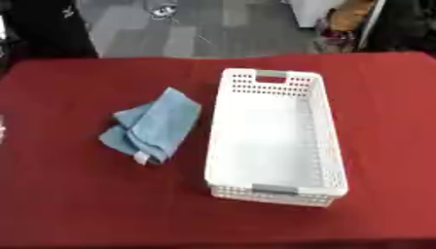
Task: Pick up objects on the table and place them in the box.
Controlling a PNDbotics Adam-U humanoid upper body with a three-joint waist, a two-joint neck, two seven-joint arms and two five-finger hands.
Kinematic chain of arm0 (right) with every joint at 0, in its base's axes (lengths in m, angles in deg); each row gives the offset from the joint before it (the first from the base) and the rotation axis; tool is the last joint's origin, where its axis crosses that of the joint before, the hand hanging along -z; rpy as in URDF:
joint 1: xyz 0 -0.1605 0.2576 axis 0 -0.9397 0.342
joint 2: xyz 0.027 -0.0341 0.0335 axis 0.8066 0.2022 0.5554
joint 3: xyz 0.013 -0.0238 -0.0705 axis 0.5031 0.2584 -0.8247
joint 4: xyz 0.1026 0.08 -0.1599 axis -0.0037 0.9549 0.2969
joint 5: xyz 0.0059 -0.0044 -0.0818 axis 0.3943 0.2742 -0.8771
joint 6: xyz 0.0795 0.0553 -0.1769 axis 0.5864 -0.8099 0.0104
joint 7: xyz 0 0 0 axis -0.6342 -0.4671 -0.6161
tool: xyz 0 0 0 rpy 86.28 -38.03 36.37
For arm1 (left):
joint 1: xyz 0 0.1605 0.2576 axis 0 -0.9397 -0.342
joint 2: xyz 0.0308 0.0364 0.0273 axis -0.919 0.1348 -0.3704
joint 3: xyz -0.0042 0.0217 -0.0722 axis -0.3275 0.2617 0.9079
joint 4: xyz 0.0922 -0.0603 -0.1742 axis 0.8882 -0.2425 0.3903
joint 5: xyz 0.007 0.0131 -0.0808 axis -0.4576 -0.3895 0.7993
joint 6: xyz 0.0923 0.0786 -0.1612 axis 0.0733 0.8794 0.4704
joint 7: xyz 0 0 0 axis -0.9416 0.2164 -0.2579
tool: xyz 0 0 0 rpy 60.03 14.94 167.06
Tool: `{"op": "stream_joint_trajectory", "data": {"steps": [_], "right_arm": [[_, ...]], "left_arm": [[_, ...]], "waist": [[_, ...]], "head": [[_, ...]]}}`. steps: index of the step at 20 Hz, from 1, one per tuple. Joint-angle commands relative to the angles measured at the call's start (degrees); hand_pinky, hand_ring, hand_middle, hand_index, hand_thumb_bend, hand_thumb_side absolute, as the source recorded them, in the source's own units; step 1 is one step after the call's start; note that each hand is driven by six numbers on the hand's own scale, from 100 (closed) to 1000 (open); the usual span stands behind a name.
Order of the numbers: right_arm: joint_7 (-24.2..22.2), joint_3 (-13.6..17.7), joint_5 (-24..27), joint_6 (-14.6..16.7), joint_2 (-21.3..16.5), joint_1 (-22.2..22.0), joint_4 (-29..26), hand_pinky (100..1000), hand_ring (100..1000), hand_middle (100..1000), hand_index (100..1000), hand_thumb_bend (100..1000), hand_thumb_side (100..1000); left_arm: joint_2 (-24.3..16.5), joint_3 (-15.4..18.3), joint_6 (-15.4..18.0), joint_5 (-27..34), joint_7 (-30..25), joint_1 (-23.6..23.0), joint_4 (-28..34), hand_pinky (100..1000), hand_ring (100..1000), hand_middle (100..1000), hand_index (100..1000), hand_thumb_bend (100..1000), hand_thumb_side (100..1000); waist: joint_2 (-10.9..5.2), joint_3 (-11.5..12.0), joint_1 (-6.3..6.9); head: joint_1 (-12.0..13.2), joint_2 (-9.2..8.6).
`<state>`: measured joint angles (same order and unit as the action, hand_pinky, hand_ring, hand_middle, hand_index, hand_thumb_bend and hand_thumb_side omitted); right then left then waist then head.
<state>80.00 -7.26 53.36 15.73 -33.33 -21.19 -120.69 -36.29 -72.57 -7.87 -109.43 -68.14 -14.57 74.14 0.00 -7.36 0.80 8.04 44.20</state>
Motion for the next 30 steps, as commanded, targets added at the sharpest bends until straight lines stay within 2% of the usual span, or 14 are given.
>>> {"op": "stream_joint_trajectory", "data": {"steps": [1, 7, 9, 10, 11, 12, 13, 16, 17, 18, 22, 23, 27, 30], "right_arm": [[-0.16, 0.03, 0.05, 0.03, -1.24, 0.54, -0.89, 836, 867, 836, 944, 100, 1000], [-0.15, 0.05, 0.03, 0.06, -1.28, 0.59, -0.89, 836, 867, 837, 944, 100, 1000], [-0.18, 0.05, 0.01, 0.05, -1.30, 0.58, -0.89, 837, 867, 837, 945, 100, 1000], [-0.20, 0.07, -0.01, 0.01, -1.31, 0.55, -0.89, 837, 867, 837, 945, 100, 1000], [-0.22, 0.07, -0.04, 0.00, -1.33, 0.55, -0.89, 837, 867, 837, 945, 100, 1000], [-0.25, 0.05, -0.04, -0.01, -1.34, 0.56, -0.89, 837, 867, 837, 945, 100, 1000], [-0.30, 0.02, -0.04, -0.01, -1.36, 0.58, -0.89, 837, 868, 837, 945, 100, 1000], [-0.45, -0.08, 0.02, -0.03, -1.38, 0.65, -0.89, 837, 868, 837, 945, 100, 1000], [-0.51, -0.12, 0.06, -0.03, -1.39, 0.69, -0.89, 837, 868, 838, 945, 100, 1000], [-0.59, -0.17, 0.09, -0.05, -1.38, 0.71, -0.89, 837, 868, 838, 945, 100, 1000], [-0.86, -0.28, 0.25, -0.06, -1.35, 0.79, -0.89, 837, 868, 838, 945, 100, 1000], [-0.93, -0.32, 0.30, -0.08, -1.33, 0.84, -0.89, 837, 868, 838, 945, 100, 1000], [-1.21, -0.41, 0.48, -0.17, -1.27, 0.90, -0.89, 838, 868, 838, 945, 100, 1000], [-1.36, -0.51, 0.55, -0.26, -1.30, 0.89, -0.89, 838, 868, 838, 945, 100, 1000]], "left_arm": [[-0.94, -0.07, 0.01, -0.22, -0.22, 0.32, 1.13, 417, 615, 827, 880, 100, 786], [-0.96, -0.16, -0.26, -0.39, -0.63, 0.26, 1.13, 414, 613, 827, 881, 100, 784], [-1.04, 0.15, -1.44, -1.28, -0.99, 0.04, 1.04, 405, 610, 826, 883, 100, 763], [-1.22, 0.65, -3.37, -3.15, -1.56, -0.17, 0.73, 405, 608, 823, 882, 100, 747], [-1.49, 1.09, -6.07, -6.26, -2.86, -0.38, -0.05, 403, 607, 826, 887, 100, 676], [-1.57, 1.21, -8.64, -9.64, -4.51, -0.30, -0.58, 402, 607, 826, 888, 100, 661], [-1.80, 1.16, -11.80, -13.66, -7.22, -0.54, -2.10, 419, 615, 817, 887, 100, 604], [-2.09, -0.06, -19.04, -25.85, -18.15, -0.09, -6.30, 442, 624, 805, 888, 145, 586], [-2.13, -0.87, -20.35, -29.26, -22.22, -0.03, -7.56, 469, 641, 804, 893, 207, 606], [-2.11, -1.65, -21.05, -32.03, -25.94, 0.23, -8.45, 471, 642, 798, 889, 214, 623], [-2.03, -4.59, -20.88, -37.87, -35.48, 1.09, -9.85, 489, 653, 788, 879, 247, 664], [-2.05, -5.40, -20.52, -38.41, -36.90, 1.24, -10.05, 498, 657, 789, 882, 240, 716], [-3.05, -9.15, -18.44, -38.32, -40.17, 2.44, -11.03, 513, 659, 784, 879, 261, 762], [-5.62, -12.26, -16.91, -36.36, -41.17, 4.32, -12.14, 516, 660, 788, 890, 269, 785]], "waist": [[-0.42, 0.02, 0.03], [-0.41, 0.00, 0.03], [-0.40, 0.02, 0.04], [-0.40, 0.05, 0.05], [-0.38, 0.07, 0.08], [-0.38, 0.04, 0.08], [-0.34, 0.02, 0.11], [-0.30, -0.10, 0.14], [-0.26, -0.18, 0.15], [-0.25, -0.23, 0.15], [-0.18, -0.69, 0.12], [-0.16, -0.92, 0.11], [-0.20, -1.83, 0.08], [-0.42, -2.28, 0.18]], "head": [[0.34, -0.08], [0.30, -0.08], [0.29, -0.08], [0.28, -0.08], [0.26, -0.08], [0.28, -0.08], [0.28, -0.08], [0.41, -0.08], [0.49, -0.08], [0.54, -0.08], [0.68, -0.08], [0.70, -0.08], [0.58, -0.08], [0.76, -0.08]]}}
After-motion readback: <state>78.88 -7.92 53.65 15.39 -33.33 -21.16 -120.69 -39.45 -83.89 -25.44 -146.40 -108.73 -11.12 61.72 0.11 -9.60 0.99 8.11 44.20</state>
